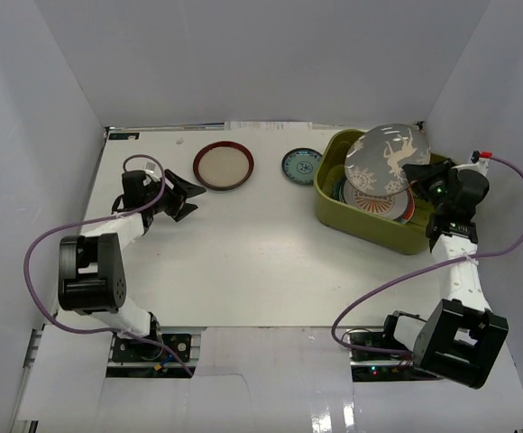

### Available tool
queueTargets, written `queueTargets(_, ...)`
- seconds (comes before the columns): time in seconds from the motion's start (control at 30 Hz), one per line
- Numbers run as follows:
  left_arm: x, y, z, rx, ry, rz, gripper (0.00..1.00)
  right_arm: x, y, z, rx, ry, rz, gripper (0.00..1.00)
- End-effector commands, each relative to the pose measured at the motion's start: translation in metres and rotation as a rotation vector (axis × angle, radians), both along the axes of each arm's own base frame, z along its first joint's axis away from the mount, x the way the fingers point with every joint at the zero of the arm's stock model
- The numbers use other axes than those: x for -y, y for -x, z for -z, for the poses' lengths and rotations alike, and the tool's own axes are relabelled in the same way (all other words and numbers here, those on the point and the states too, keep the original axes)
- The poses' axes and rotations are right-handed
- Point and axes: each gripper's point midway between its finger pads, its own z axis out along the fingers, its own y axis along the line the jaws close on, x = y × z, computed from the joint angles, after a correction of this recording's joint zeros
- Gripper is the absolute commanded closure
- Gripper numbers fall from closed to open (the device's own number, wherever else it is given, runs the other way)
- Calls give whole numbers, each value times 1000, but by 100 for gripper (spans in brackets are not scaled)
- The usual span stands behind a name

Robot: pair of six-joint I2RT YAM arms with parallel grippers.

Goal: Place the plates into the plastic bin on the countertop

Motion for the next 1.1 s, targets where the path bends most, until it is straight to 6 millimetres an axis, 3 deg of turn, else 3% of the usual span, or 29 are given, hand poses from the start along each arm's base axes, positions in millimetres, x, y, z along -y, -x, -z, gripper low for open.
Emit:
queueTargets(0.0,-14,-32,-6,35,-72,-74,22,-2,7,-3,50,-26,-66,92)
queueTargets(0.2,-9,-72,29,-55,-140,-50,22,5,6,45,-64,13,-64,92)
queueTargets(0.3,-15,-89,46,-94,-184,-68,22,8,7,56,-92,36,-54,86)
queueTargets(0.43,-20,-102,69,-142,-214,-81,22,16,13,67,-130,97,-28,58)
queueTargets(0.5,-21,-108,75,-146,-222,-82,22,22,17,74,-162,135,-3,35)
queueTargets(0.53,-6,-111,78,-141,-229,-53,23,24,20,73,-165,153,13,26)
queueTargets(0.57,-5,-113,80,-141,-232,-53,23,28,24,78,-193,176,29,11)
queueTargets(0.63,-5,-122,84,-139,-235,-56,25,33,30,71,-186,217,53,4)
queueTargets(0.77,3,-135,85,-125,-241,-52,31,40,45,54,-165,278,114,7)
queueTargets(0.87,7,-139,91,-131,-264,-43,39,40,53,34,-122,298,143,8)
queueTargets(0.97,3,-139,98,-147,-295,-58,60,38,63,17,-108,319,162,7)
queueTargets(1.0,0,-137,100,-150,-314,-60,76,36,64,13,-102,322,162,7)
queueTargets(1.07,-6,-133,99,-149,-345,-77,92,26,66,0,-74,322,140,5)
